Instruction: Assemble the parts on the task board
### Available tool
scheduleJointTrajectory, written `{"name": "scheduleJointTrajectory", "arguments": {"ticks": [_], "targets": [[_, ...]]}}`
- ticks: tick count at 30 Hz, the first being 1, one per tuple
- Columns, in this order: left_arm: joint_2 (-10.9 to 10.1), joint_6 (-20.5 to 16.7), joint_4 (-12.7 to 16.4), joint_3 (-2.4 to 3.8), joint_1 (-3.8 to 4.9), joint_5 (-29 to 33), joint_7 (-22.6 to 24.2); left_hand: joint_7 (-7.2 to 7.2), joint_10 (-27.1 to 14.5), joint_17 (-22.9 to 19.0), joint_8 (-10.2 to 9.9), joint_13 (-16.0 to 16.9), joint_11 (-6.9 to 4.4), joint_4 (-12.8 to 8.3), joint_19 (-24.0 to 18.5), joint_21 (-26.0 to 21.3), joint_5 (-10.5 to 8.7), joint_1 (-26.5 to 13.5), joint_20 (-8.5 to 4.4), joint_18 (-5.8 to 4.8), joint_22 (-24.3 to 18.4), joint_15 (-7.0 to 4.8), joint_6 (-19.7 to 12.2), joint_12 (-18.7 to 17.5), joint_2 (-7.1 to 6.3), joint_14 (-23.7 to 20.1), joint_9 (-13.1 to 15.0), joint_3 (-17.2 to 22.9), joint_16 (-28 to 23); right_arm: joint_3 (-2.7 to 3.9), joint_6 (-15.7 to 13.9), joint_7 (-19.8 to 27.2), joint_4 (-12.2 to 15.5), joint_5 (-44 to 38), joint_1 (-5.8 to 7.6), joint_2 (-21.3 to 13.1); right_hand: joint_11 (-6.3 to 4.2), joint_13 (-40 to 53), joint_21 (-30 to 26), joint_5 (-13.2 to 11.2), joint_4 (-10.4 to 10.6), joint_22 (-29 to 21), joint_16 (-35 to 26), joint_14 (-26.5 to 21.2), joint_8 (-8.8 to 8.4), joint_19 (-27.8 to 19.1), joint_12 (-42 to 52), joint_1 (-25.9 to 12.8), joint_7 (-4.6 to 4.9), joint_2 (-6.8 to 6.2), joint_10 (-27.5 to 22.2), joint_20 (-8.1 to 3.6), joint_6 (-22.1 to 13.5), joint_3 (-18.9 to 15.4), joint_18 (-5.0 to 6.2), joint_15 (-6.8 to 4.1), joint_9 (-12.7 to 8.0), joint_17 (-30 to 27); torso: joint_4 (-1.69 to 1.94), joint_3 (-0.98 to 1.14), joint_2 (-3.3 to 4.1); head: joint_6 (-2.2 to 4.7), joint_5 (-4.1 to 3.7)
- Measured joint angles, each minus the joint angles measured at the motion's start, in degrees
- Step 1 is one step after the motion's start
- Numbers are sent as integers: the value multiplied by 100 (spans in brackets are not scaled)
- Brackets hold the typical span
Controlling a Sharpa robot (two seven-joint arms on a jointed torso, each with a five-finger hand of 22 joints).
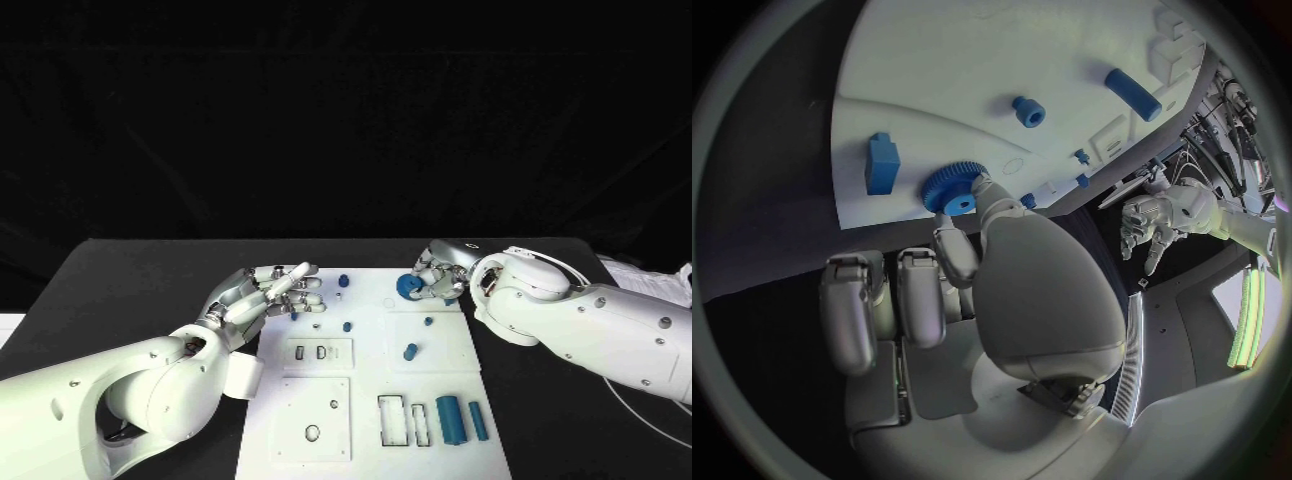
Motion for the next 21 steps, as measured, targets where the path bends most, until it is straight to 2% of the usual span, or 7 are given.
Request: {"name": "scheduleJointTrajectory", "arguments": {"ticks": [3, 6, 11, 13, 16, 21], "targets": [[0, 1, -1, 0, 0, 0, -1, 0, 0, 0, 0, 0, 0, 0, 0, 0, 0, 0, 0, 0, 0, 0, 0, 0, 0, 0, 0, 0, -4, 6, 8, -6, -15, -38, 0, 27, -14, 54, 0, 0, -17, 0, 0, 0, 6, 0, 58, 15, 22, 15, 27, 0, 22, -13, 0, 0, -1, 10, 1, 0, 1, -6, 0], [0, 2, -1, 0, 0, 1, -2, 0, 0, 0, 0, 0, 0, 0, 0, 0, 0, 0, 0, 0, 0, 0, 0, 0, 0, 0, 0, 0, -4, 10, 8, -10, -18, -112, -8, 48, -10, 132, 23, -35, -66, 0, 0, 0, 35, 0, 141, 45, -6, -3, 52, 0, 93, 3, 0, 0, 1, 31, 2, 3, 1, -15, 4], [0, 4, -3, 0, 0, 1, -3, 0, 0, -1, 0, 0, 0, 0, 0, 0, 0, 0, 0, 0, 0, 0, 0, 0, 0, 0, 0, 0, -4, 13, -71, -12, -5, -326, -37, 63, 24, 455, 66, -139, -181, -1, 34, 1, 164, 0, 516, 130, -65, 82, 107, 0, 378, 116, 0, 1, 50, 88, 3, 3, 1, -24, 9], [0, 5, -3, 0, 0, 2, -4, 0, 0, -1, 0, 0, 0, 0, 0, 0, 0, 0, 0, 0, 0, 0, 0, 0, 0, 0, 0, 0, -4, 11, -174, -11, 16, -438, -54, 64, -30, 556, 97, -109, -231, -1, 55, 1, 210, 0, 755, 147, -53, 98, 257, 0, 463, 170, -87, -4, 52, 121, 3, 4, 1, -24, 10], [0, 7, -3, 1, 0, 2, -6, 0, 0, -1, 0, 0, 0, 0, 0, 0, 0, 0, 0, 0, 0, 0, 0, 0, 0, 0, 0, 0, -4, -2, -349, -8, 41, -590, -80, 73, -137, 553, 101, 1, -269, -1, 55, -5, 210, -25, 941, 170, -47, 87, 316, -28, 478, 257, -92, -68, 51, 150, 3, 3, 1, -18, 10], [2, 10, -5, 1, 0, 3, -8, 0, 0, -1, 0, 0, 0, 0, 0, 0, 0, 0, 0, -1, 0, 0, 0, 0, 0, 0, 0, 0, -4, -16, -589, -9, 108, -784, -108, 86, -192, 561, 116, 23, -309, -1, 55, 10, 210, -11, 1026, 241, -54, 92, 359, -53, 484, 327, -92, -94, 44, 172, 3, 4, 1, -7, 2]]}}
